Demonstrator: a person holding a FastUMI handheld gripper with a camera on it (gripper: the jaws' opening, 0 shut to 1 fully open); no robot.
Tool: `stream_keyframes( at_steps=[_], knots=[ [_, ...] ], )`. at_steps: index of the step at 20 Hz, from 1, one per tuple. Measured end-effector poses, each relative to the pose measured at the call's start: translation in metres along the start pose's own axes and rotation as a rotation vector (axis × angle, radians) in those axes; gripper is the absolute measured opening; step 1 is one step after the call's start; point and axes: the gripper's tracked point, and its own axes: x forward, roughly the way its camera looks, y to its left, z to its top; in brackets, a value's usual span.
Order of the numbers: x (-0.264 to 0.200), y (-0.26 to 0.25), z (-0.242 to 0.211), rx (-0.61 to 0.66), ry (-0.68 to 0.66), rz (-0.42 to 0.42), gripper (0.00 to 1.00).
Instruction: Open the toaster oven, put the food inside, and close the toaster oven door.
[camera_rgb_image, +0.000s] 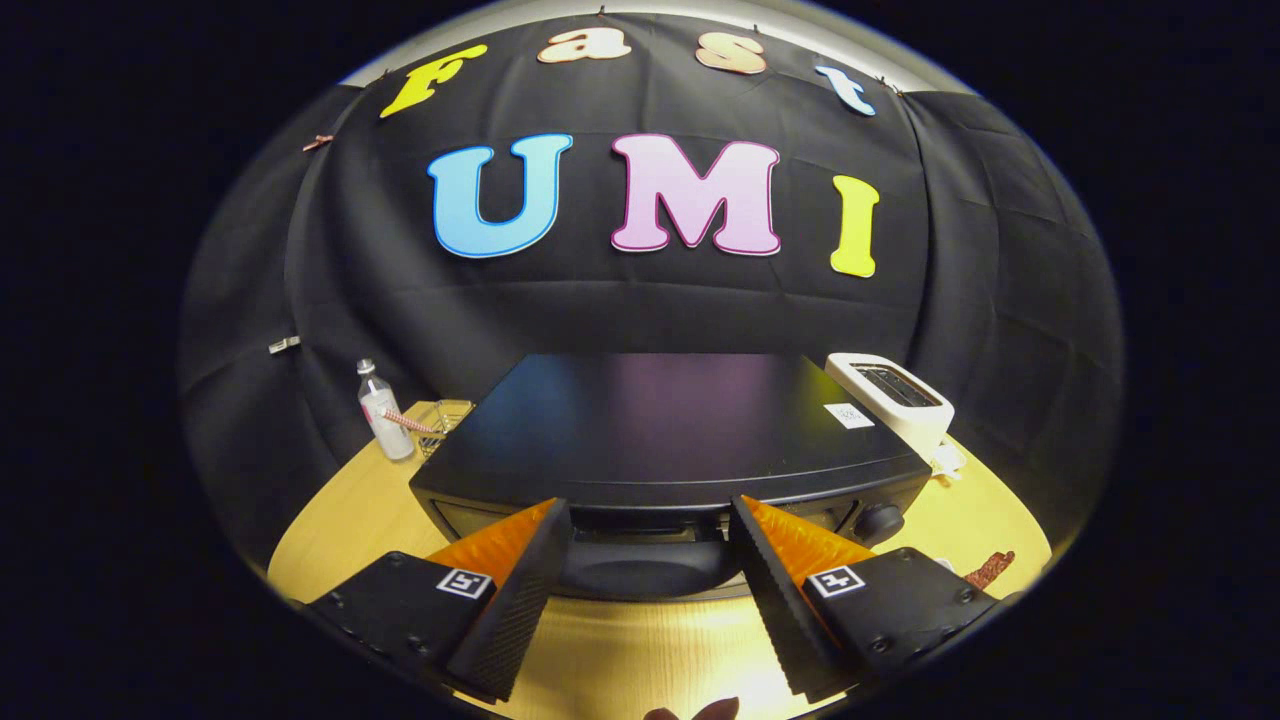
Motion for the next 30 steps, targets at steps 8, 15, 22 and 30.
stream_keyframes(
  at_steps=[8,15,22,30],
  knots=[
    [-0.012,0.0,-0.007,-0.016,0.009,0.014,0.98],
    [-0.046,-0.001,-0.035,0.008,0.037,0.019,0.98],
    [-0.073,-0.002,-0.071,0.01,0.091,0.005,0.98],
    [-0.093,-0.003,-0.156,-0.027,0.318,0.012,0.98]
  ],
)
